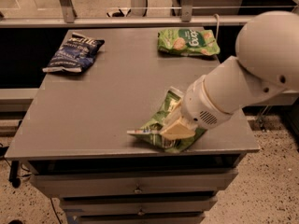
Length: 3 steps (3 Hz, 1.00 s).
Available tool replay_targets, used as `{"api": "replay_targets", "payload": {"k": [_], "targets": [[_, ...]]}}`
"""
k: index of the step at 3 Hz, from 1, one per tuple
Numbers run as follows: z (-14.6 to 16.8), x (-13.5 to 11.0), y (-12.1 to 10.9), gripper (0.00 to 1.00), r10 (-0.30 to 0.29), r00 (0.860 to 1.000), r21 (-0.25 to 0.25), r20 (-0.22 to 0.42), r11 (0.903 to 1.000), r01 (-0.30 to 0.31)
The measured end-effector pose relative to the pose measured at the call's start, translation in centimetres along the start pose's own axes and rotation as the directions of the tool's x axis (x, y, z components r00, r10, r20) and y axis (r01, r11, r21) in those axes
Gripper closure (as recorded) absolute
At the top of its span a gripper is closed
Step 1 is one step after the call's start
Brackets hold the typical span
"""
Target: Move green jalapeno chip bag near blue chip bag
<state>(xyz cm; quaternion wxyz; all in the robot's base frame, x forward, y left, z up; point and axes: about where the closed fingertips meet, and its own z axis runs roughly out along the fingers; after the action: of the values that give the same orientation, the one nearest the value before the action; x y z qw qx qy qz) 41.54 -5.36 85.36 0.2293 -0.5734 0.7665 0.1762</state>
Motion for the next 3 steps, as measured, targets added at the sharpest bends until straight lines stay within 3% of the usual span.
{"api": "replay_targets", "payload": {"k": [1,2,3], "targets": [[-1.0,-1.9,-4.2,1.00,-0.097,0.995,0.076,-0.035,0.9922,0.099],[-3.2,-6.1,-9.3,1.00,-0.227,0.973,0.184,-0.044,0.9552,0.232],[-3.1,-6.0,-9.1,1.00,-0.226,0.973,0.182,-0.045,0.9561,0.230]]}}
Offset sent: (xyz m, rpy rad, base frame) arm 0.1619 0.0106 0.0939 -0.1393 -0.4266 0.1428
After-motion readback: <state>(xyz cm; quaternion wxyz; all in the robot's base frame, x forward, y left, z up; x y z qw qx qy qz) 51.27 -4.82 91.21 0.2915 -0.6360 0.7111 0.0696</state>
